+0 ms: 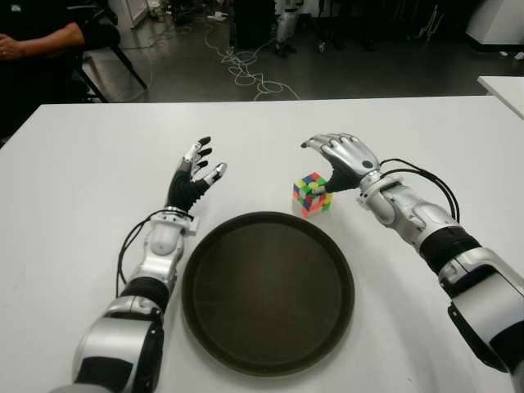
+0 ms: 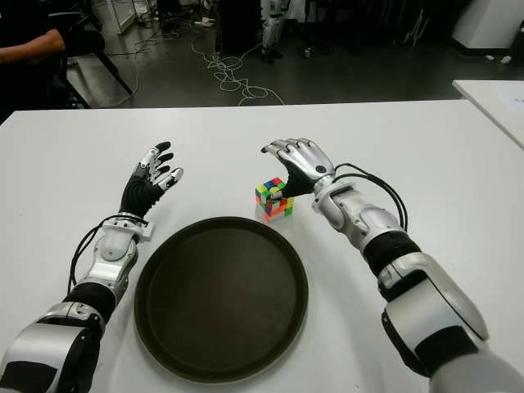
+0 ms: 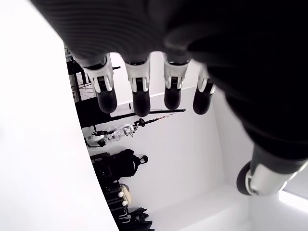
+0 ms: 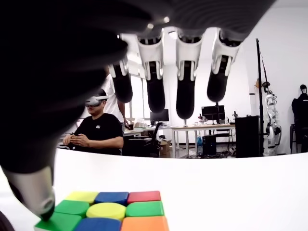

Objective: Pick up the Rubik's Cube and put it in the plate

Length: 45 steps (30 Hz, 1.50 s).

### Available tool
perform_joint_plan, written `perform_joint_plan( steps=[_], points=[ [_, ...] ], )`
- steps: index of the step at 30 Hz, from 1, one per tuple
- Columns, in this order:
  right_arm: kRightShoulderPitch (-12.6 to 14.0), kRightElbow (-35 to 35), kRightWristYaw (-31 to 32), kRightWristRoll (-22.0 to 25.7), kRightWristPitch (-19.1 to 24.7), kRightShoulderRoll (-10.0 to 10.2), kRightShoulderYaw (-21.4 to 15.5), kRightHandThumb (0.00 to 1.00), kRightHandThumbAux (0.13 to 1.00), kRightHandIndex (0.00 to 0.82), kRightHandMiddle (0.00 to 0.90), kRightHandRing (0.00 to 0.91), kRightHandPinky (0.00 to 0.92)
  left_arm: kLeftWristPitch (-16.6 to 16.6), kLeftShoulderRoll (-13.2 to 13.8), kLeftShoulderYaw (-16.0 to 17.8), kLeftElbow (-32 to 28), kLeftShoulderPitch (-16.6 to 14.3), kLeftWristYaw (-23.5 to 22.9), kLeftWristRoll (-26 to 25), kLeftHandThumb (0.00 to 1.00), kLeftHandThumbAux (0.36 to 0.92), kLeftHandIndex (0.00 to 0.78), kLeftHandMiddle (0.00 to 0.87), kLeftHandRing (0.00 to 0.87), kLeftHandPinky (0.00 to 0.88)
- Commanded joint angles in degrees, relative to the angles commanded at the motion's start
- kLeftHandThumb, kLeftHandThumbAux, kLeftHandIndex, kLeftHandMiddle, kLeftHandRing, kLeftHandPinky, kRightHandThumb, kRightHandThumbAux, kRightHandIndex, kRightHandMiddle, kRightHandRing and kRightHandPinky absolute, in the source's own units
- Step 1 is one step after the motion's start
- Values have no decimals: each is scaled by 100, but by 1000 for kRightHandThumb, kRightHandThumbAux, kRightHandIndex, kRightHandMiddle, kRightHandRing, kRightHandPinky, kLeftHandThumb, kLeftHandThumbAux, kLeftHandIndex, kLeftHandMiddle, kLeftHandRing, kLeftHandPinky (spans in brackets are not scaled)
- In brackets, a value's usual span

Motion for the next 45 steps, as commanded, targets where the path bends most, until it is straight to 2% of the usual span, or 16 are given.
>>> perform_joint_plan(
  steps=[4, 9, 11, 14, 15, 18, 22, 24, 28, 34, 38, 45],
  points=[
    [-16, 208, -74, 181, -156, 78, -120, 0, 690, 214, 261, 260, 246, 6, 15, -18, 0, -6, -3, 17, 60, 571, 51, 80, 74, 98],
    [50, 371, 281, 884, -575, 255, -552, 0, 681, 208, 258, 254, 223, -6, 26, -27, -4, -10, 21, 39, 44, 590, 48, 77, 67, 81],
    [82, 437, 489, 1220, -743, 340, -761, 0, 678, 198, 247, 245, 225, -9, 31, -30, -3, -10, 35, 49, 41, 598, 50, 77, 66, 76],
    [170, 541, 974, 1978, -1040, 556, -1242, 0, 673, 185, 229, 239, 251, -18, 46, -43, -1, -7, 92, 85, 36, 608, 53, 78, 65, 72],
    [219, 584, 1307, 2433, -1172, 687, -1517, 0, 672, 184, 227, 239, 257, -14, 51, -49, 5, -7, 123, 104, 35, 609, 54, 78, 65, 72],
    [287, 671, 2047, 3301, -1336, 936, -2040, 0, 676, 181, 224, 253, 301, 12, 59, -55, 19, -10, 163, 122, 48, 604, 58, 78, 65, 73],
    [288, 728, 2393, 3611, -1351, 1027, -2259, 0, 677, 179, 224, 262, 325, 36, 63, -50, 24, -9, 160, 114, 58, 599, 61, 80, 66, 73],
    [282, 753, 2415, 3637, -1327, 1053, -2319, 0, 680, 180, 227, 267, 327, 49, 66, -50, 28, -11, 152, 115, 59, 597, 59, 78, 63, 69],
    [253, 803, 1960, 3277, -1321, 1023, -2205, 0, 681, 188, 232, 270, 314, 49, 83, -51, 33, -17, 120, 115, 45, 596, 49, 74, 59, 71],
    [255, 803, 808, 2432, -1498, 896, -1869, 0, 718, 193, 217, 254, 287, -1, 87, -49, 38, -29, 135, 126, 25, 610, 48, 79, 70, 101],
    [172, 1018, -236, 1688, -1537, 805, -1482, 0, 730, 206, 226, 254, 278, 42, 83, -44, 35, -38, 111, 120, 29, 611, 54, 79, 76, 107],
    [-1, 1461, -1074, 1177, -1622, 753, -1178, 0, 739, 228, 248, 273, 296, 120, 71, -52, 18, -62, 116, 130, 24, 615, 59, 77, 67, 83]
  ],
)
